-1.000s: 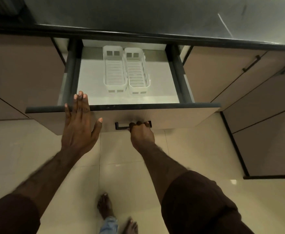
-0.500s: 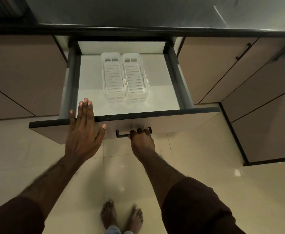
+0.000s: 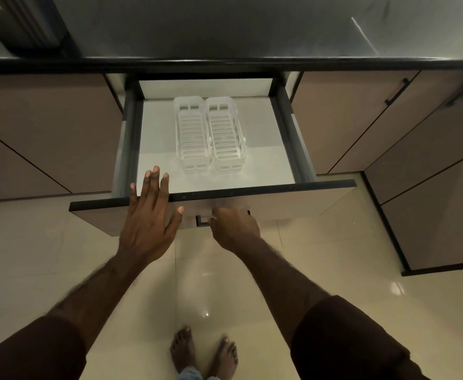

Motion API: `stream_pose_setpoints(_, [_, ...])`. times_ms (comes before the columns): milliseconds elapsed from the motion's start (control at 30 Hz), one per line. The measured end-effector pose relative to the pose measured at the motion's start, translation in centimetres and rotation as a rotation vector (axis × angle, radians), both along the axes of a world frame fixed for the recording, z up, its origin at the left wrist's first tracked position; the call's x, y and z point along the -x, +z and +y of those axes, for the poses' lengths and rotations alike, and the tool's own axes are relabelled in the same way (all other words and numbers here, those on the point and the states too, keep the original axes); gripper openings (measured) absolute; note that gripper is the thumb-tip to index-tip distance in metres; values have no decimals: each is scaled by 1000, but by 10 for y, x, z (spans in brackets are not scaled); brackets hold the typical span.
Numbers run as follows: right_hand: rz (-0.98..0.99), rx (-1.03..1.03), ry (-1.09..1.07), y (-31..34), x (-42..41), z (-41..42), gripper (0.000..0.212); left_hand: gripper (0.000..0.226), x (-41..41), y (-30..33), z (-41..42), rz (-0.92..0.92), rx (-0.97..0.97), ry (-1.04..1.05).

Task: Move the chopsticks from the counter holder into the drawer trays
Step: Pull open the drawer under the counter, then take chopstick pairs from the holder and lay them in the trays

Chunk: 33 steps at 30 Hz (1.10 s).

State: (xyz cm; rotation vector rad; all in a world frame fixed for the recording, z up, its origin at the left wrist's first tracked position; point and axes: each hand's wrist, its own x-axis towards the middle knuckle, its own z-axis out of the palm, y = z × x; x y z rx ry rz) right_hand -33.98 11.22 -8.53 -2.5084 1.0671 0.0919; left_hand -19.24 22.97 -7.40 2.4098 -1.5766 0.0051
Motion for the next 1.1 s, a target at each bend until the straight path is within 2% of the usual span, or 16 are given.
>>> stream_pose_setpoints(67, [-73,51,17,22,0,-2,20,74,3,12,-3,5,18,-32])
stream_pose_setpoints(200, [-167,133,22,75,-3,-11,27,73,5,49,-13,1,113,-39])
stream_pose_setpoints(500, [-407,365,1,201,-20,-40,32,71,-9,156,-40,-110,295,0])
stream_pose_setpoints(833, [-669,523,39,300,-37,-53,35,74,-21,267,-56,-163,518,-37])
stream_pose_setpoints(1100, [-757,642,39,360,-38,-60,39,75,-23,335,-55,-266,633,-28])
